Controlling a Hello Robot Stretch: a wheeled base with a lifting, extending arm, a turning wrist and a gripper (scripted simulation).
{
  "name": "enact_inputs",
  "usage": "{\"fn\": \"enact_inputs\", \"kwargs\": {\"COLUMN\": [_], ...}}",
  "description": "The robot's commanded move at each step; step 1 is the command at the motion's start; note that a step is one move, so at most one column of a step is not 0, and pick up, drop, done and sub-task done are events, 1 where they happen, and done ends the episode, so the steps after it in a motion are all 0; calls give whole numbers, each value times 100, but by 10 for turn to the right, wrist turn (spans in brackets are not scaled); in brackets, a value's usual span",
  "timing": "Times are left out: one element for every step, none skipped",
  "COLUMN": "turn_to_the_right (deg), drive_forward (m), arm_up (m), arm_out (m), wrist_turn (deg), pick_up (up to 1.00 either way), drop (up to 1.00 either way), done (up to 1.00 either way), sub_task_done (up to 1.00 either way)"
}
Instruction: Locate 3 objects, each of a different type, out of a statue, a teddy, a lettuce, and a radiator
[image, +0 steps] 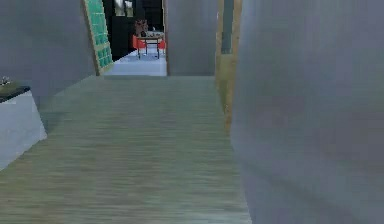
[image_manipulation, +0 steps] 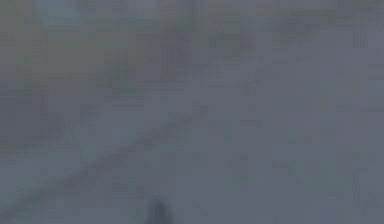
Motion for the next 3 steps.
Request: {"fn": "enact_inputs", "kwargs": {"turn_to_the_right": [0, 30, 0], "drive_forward": [100, 0, 100], "arm_up": [0, 0, 0], "arm_out": [0, 0, 0], "wrist_turn": [0, 0, 0], "pick_up": [0, 0, 0], "drop": [0, 0, 0], "done": [0, 0, 0], "sub_task_done": [0, 0, 0]}}
